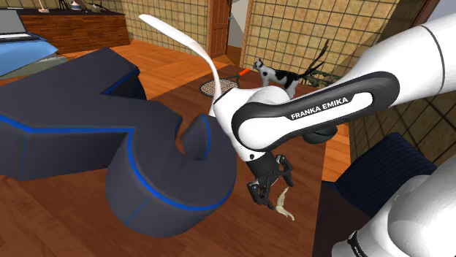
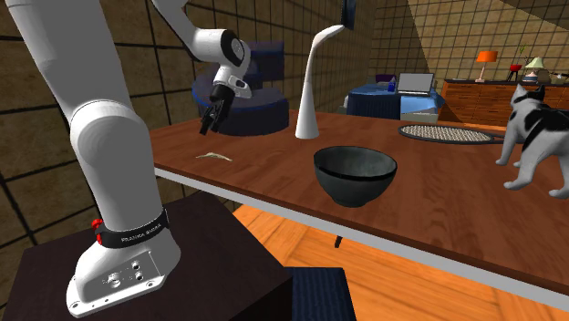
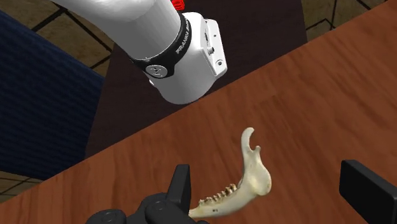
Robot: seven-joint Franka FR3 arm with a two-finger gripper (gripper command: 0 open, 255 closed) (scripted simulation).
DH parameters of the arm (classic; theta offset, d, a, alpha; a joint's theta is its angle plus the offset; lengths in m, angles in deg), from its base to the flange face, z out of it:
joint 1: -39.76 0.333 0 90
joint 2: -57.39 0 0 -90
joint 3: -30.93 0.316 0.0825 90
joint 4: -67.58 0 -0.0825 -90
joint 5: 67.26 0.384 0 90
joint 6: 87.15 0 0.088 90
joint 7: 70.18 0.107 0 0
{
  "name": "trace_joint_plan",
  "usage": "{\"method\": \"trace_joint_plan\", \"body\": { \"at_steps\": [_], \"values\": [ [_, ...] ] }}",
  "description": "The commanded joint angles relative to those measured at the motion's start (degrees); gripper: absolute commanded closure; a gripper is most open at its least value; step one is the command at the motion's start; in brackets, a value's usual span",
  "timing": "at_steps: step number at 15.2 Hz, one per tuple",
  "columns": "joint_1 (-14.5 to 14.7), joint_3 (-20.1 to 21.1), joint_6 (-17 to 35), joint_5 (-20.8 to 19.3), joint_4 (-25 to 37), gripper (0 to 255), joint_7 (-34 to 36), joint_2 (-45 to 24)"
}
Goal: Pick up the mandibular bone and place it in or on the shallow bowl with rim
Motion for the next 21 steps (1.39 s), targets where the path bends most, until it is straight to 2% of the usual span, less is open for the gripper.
{"method": "trace_joint_plan", "body": {
  "at_steps": [1, 8, 15, 16, 21],
  "values": [
    [0.3, 0.6, 0.8, 0.3, -0.4, 0, 1.8, -2.2],
    [0.7, 0.7, 5.2, 1.3, -6.5, 0, 0.9, -0.4],
    [0.7, 0.7, 5.2, 1.3, -6.5, 0, 0.9, -0.4],
    [0.7, 0.7, 5.2, 1.3, -6.5, 255, 0.9, -0.4],
    [0.7, 0.7, 5.2, 1.3, -6.5, 255, 0.9, -0.4]
  ]
}}
